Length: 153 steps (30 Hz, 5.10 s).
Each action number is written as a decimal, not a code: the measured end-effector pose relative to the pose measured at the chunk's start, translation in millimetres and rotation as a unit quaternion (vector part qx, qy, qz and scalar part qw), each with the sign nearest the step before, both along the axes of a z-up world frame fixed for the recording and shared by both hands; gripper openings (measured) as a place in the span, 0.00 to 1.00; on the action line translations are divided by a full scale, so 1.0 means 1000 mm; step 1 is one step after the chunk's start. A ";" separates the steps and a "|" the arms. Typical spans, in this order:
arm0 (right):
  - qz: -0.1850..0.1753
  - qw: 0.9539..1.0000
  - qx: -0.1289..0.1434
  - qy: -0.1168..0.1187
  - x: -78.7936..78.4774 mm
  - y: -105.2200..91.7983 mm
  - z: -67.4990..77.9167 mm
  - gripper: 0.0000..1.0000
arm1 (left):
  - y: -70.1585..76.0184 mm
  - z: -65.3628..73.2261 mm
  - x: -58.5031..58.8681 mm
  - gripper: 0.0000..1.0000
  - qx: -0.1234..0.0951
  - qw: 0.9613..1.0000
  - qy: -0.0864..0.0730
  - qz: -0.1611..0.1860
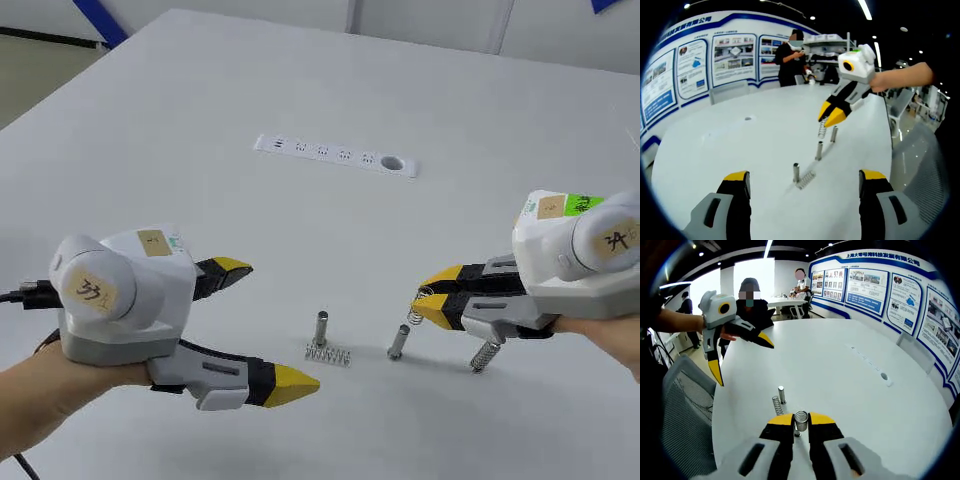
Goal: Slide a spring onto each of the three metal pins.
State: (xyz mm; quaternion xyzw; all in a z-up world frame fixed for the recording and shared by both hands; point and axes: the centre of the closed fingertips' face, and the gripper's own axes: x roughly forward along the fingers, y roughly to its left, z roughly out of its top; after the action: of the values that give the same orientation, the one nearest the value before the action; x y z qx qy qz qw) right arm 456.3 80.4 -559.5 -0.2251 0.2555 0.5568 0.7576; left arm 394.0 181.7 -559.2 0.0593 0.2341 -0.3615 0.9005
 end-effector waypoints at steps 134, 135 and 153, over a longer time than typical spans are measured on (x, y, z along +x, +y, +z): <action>0.017 0.997 -0.063 0.030 -0.039 0.070 -0.078 0.19 | 0.044 -0.012 -0.007 0.94 -0.028 0.998 0.028 0.057; 0.011 0.998 -0.061 0.032 -0.038 0.071 -0.079 0.19 | 0.045 -0.013 -0.007 0.94 -0.029 0.997 0.030 0.058; 0.006 0.995 -0.090 0.040 -0.034 0.072 -0.102 0.20 | 0.052 -0.023 -0.011 0.93 -0.029 0.997 0.040 0.064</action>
State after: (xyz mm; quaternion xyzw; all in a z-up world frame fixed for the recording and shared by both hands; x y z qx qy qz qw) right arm 422.0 152.4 -661.2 -0.2715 0.3334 0.5444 0.7203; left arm 383.4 233.3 -581.7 0.0031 0.2625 -0.3119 0.9131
